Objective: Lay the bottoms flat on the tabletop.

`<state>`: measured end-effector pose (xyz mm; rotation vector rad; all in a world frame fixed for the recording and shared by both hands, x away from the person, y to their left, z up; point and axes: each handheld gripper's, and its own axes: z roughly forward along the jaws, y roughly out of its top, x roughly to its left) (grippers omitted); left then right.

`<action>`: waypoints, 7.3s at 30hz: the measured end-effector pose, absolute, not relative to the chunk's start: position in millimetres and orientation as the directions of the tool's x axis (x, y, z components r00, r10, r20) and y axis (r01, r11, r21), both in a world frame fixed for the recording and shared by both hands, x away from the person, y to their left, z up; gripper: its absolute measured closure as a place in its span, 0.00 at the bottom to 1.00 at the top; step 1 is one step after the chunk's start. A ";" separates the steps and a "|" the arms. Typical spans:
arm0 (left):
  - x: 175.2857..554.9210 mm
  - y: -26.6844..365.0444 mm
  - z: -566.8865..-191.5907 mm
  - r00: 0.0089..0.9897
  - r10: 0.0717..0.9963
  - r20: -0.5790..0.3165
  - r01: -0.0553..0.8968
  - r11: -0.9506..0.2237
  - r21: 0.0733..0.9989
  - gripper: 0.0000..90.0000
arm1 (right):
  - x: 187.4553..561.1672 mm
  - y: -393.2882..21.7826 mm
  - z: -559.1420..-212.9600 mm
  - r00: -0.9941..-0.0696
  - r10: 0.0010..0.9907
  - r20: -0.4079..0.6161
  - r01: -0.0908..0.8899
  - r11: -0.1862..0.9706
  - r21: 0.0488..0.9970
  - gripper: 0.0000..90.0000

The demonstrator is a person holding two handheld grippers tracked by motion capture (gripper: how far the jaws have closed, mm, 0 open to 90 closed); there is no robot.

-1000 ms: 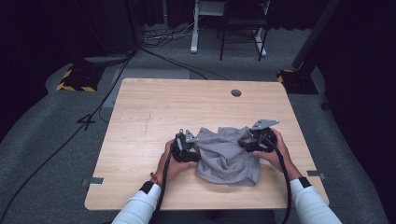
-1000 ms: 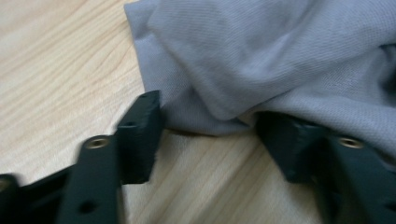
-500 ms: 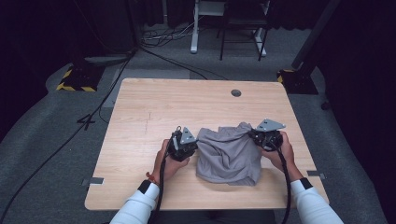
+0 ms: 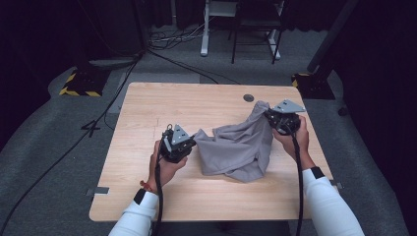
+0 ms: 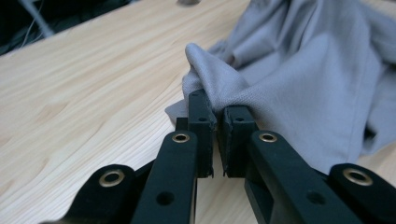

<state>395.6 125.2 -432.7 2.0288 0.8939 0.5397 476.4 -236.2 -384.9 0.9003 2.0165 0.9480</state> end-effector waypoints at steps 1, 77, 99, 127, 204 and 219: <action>396.8 128.6 -435.3 0.647 0.761 0.056 0.409 -0.409 0.816 0.94 | 481.8 -233.0 -386.4 -0.490 0.814 -0.310 0.290 0.488 0.823 0.91; 395.7 142.2 -462.3 0.712 0.702 -0.008 0.481 -0.480 0.734 0.93 | 444.3 -102.9 -391.2 -0.781 0.564 -0.269 0.178 0.614 0.769 0.93; 371.7 148.5 -492.5 0.741 0.671 -0.004 0.494 -0.542 0.680 0.84 | 395.7 -163.2 -463.9 -0.835 0.550 -0.013 0.363 0.568 0.739 0.39; 366.8 162.8 -471.1 0.704 0.710 0.035 0.436 -0.470 0.767 0.98 | 387.7 -215.2 -421.9 -0.720 0.682 -0.127 0.336 0.504 0.796 0.87; 381.1 96.6 -499.7 0.697 0.716 0.040 0.490 -0.516 0.702 0.27 | 383.5 -269.3 -483.4 -0.811 0.581 -0.066 0.391 0.623 0.678 0.92; 394.3 160.0 -494.6 0.441 0.898 0.016 0.673 -0.342 0.656 0.27 | 349.6 -300.7 -442.4 -0.819 0.572 -0.031 0.413 0.627 0.660 0.87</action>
